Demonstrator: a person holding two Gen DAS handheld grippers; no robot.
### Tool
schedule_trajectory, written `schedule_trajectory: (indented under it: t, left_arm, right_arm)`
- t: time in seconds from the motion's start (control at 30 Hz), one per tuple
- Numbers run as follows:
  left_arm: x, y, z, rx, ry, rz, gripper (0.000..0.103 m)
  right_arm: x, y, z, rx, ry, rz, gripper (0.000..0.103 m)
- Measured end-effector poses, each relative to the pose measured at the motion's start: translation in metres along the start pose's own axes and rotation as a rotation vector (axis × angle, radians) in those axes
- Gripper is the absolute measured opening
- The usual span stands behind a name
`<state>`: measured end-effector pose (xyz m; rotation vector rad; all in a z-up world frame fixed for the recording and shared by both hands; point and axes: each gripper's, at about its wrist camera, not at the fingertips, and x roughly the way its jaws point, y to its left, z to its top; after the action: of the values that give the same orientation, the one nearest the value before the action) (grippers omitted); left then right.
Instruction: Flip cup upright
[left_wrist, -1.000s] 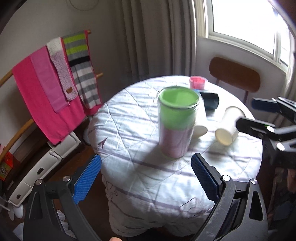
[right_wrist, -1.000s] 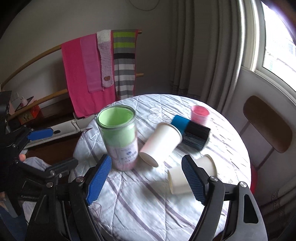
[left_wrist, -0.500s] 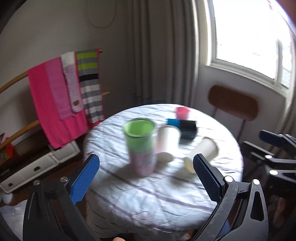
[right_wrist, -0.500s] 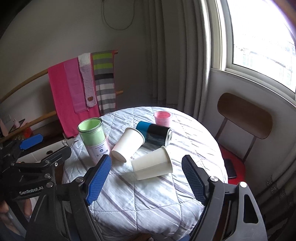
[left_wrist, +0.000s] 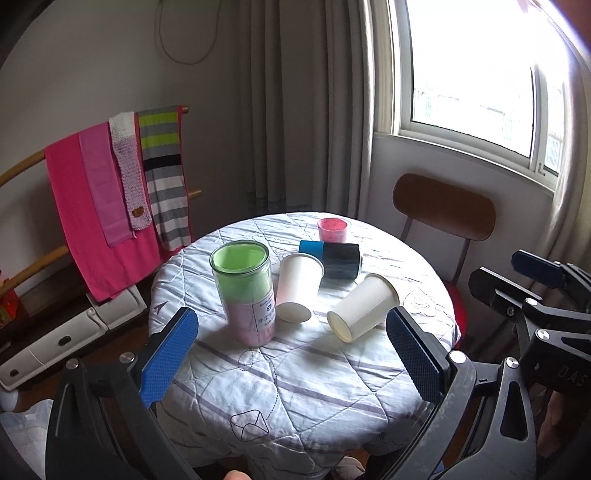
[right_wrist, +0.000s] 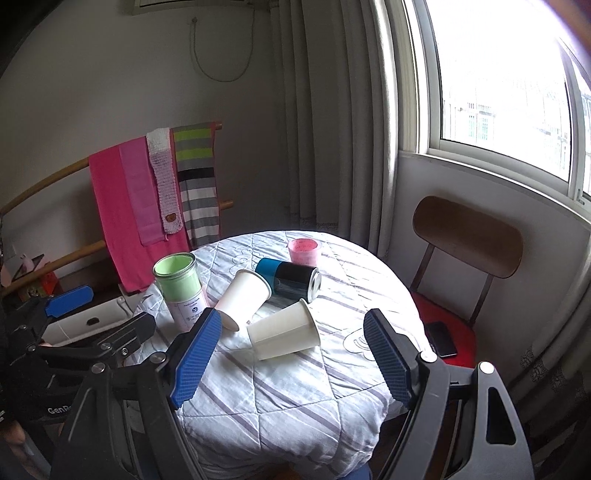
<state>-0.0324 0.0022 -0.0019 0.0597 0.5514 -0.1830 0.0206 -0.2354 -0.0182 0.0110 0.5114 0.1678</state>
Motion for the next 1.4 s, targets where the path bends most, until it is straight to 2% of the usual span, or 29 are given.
schedule_trajectory:
  t: [0.2,0.27,0.47,0.9,1.4]
  left_arm:
    - [-0.012,-0.016,0.003,-0.002,-0.053,0.036,0.103]
    - [-0.011,-0.022,0.005,0.01,-0.048,0.078,0.103]
    - [-0.004,-0.037,0.015,0.012,-0.016,0.073,0.103]
    - [0.02,-0.059,0.032,0.016,0.035,0.124,0.103]
    - [0.049,-0.039,0.051,-0.012,0.101,0.123,0.103]
  right_arm:
    - [-0.011,-0.013,0.001,0.015,-0.039,-0.007,0.081]
    - [-0.012,-0.018,0.001,0.013,-0.038,-0.013,0.081]
    - [-0.012,-0.038,0.006,0.031,-0.033,-0.019,0.081]
    - [0.013,-0.066,0.012,0.049,-0.006,0.023,0.081]
    - [0.04,-0.063,0.025,0.031,0.03,0.018,0.081]
